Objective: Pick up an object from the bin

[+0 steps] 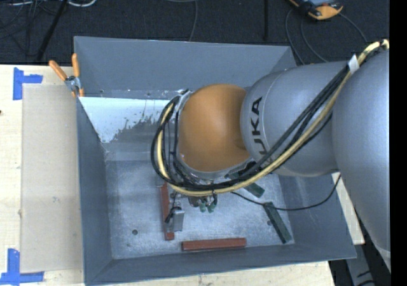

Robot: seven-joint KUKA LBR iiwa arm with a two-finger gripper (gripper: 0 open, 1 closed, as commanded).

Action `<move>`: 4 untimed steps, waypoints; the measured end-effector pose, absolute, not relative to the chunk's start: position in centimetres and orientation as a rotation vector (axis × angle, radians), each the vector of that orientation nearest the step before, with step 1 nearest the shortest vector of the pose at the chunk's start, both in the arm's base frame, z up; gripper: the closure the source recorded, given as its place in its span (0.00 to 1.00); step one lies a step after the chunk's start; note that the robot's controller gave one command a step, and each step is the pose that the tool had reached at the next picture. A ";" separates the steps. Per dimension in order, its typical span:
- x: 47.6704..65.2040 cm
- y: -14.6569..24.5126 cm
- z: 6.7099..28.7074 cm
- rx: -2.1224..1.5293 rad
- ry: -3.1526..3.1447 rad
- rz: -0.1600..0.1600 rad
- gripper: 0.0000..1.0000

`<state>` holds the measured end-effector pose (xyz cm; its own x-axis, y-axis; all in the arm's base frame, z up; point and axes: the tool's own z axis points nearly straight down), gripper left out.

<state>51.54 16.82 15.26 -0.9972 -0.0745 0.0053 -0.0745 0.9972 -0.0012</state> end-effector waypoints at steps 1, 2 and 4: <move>51.8 18.0 15.4 -0.006 -3.146 -0.003 0.00; 52.0 15.2 13.7 0.327 -3.122 -0.003 0.00; 50.9 13.5 7.7 0.859 -3.018 0.000 0.00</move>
Offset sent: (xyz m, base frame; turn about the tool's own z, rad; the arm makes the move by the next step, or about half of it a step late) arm 0.0135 -0.0767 -0.0296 -0.3510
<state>50.91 13.51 7.72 -0.8500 -0.5268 0.0031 -0.5268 0.8500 0.0008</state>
